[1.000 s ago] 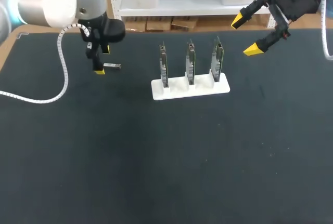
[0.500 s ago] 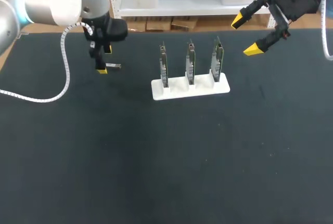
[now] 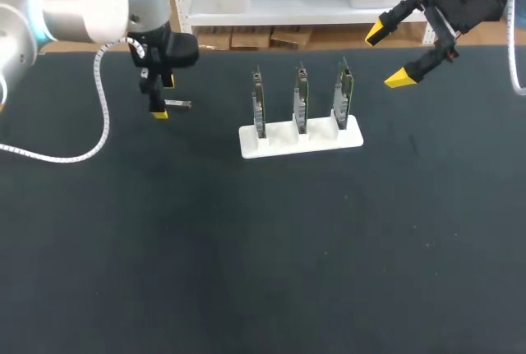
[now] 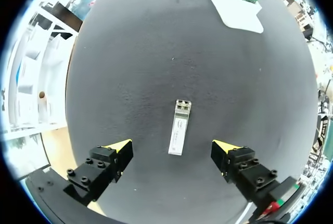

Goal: Pick up the optical module with the left hand, and insert it into the network port with the right hand.

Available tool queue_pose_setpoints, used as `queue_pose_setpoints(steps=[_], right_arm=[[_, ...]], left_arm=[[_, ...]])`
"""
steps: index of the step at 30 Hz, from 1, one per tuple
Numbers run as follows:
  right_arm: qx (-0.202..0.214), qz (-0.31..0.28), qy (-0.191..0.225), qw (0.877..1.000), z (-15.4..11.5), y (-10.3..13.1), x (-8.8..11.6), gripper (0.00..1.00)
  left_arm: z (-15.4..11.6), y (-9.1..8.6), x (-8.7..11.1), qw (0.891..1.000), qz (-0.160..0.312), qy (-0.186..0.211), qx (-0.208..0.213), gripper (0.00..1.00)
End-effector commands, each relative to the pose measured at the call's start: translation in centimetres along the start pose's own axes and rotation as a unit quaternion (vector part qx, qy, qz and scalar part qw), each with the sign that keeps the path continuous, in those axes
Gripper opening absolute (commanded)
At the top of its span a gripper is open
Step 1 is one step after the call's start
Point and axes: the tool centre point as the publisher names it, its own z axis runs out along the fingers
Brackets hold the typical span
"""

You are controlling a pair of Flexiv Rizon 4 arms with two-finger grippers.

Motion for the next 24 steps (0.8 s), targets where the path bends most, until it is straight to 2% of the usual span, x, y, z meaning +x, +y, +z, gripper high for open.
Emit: queue_pose_setpoints(steps=[1, 24], right_arm=[[-0.001, -0.001, -0.001, 1.0, 0.0, -0.1, 0.1, 1.0], [-0.001, -0.001, -0.001, 1.0, 0.0, -0.1, 0.1, 1.0]], left_arm=[[-0.1, 1.1, -0.4, 1.0, 0.003, 0.007, 0.027, 1.0], [0.8, 1.2, 0.2, 0.999, -0.005, 0.0, 0.044, 1.0]])
